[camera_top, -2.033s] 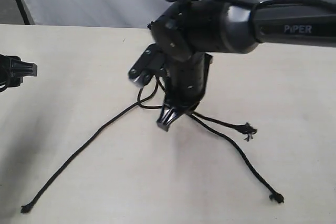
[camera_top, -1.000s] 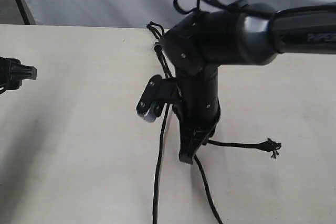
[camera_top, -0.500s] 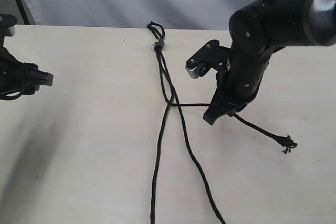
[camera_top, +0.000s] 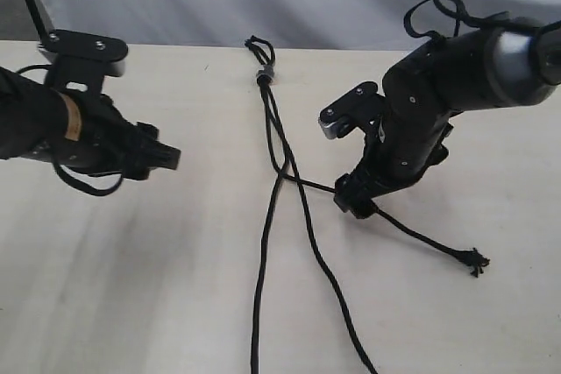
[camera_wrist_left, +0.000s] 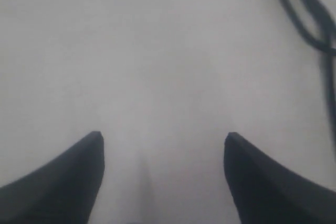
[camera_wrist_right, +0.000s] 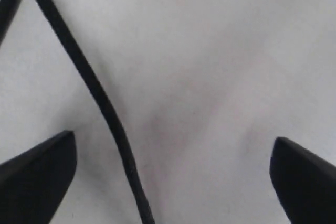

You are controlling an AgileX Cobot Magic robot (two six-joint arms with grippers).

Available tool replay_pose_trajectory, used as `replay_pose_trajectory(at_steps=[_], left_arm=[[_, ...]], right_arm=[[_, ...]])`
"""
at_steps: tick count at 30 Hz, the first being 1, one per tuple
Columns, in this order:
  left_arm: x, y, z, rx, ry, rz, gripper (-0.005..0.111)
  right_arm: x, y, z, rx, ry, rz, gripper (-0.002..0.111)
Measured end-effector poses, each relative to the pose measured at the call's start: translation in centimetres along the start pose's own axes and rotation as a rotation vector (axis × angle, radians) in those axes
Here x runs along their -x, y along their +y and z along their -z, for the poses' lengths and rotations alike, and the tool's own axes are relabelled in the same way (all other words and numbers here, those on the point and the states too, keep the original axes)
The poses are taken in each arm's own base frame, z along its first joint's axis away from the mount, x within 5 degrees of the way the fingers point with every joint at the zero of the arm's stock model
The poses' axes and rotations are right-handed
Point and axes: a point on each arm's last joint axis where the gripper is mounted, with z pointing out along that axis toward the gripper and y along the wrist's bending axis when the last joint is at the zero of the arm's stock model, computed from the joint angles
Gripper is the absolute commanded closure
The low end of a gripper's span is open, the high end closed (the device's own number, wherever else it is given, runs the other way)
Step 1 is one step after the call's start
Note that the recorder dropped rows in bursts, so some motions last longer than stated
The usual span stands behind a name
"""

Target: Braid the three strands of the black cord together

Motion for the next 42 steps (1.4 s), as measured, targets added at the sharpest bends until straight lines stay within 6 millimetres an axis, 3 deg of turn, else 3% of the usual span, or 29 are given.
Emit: replay_pose_trajectory(at_steps=[3, 8, 10, 14, 17, 21, 25, 32, 37, 39, 42], left_arm=[[-0.1, -3.6, 0.4, -0.092, -0.012, -0.094, 0.045], [-1.4, -10.0, 0.2, -0.193, 0.049, -0.264, 0.045], [-1.8, -12.2, -0.2, -0.195, 0.095, -0.317, 0.045], [-1.5, -15.7, -1.4, -0.187, 0.168, -0.347, 0.045], [-0.8, -17.7, -2.8, -0.169, 0.215, -0.341, 0.045], [0.2, -19.6, -5.0, -0.107, 0.298, -0.332, 0.045], [0.6, -20.9, -7.1, -0.064, 0.363, -0.322, 0.045], [0.8, -22.6, -9.8, -0.046, 0.406, -0.308, 0.045], [0.6, -22.8, -10.4, -0.039, 0.421, -0.307, 0.045], [0.5, -22.8, -10.4, -0.041, 0.426, -0.310, 0.051], [0.3, -23.0, -10.3, -0.070, 0.445, -0.322, 0.076]], right_arm=[[0.6, -0.4, 1.9, -0.018, -0.089, -0.031, 0.005], [0.3, -3.8, 8.8, -0.115, -0.291, -0.154, 0.005], [-0.8, -5.8, 11.7, -0.158, -0.374, -0.224, 0.005], [-4.0, -8.5, 14.8, -0.219, -0.491, -0.337, 0.005], [-6.6, -8.8, 15.1, -0.234, -0.551, -0.376, 0.005], [-8.2, -7.7, 13.8, -0.206, -0.665, -0.353, 0.005], [-8.0, -7.1, 13.5, -0.186, -0.774, -0.321, 0.005], [-7.8, -7.1, 13.8, -0.183, -0.817, -0.314, 0.005], [-7.8, -7.1, 13.8, -0.183, -0.819, -0.314, 0.005], [-7.8, -7.1, 13.8, -0.183, -0.819, -0.314, 0.005], [-7.7, -7.1, 13.9, -0.183, -0.823, -0.313, 0.005]])
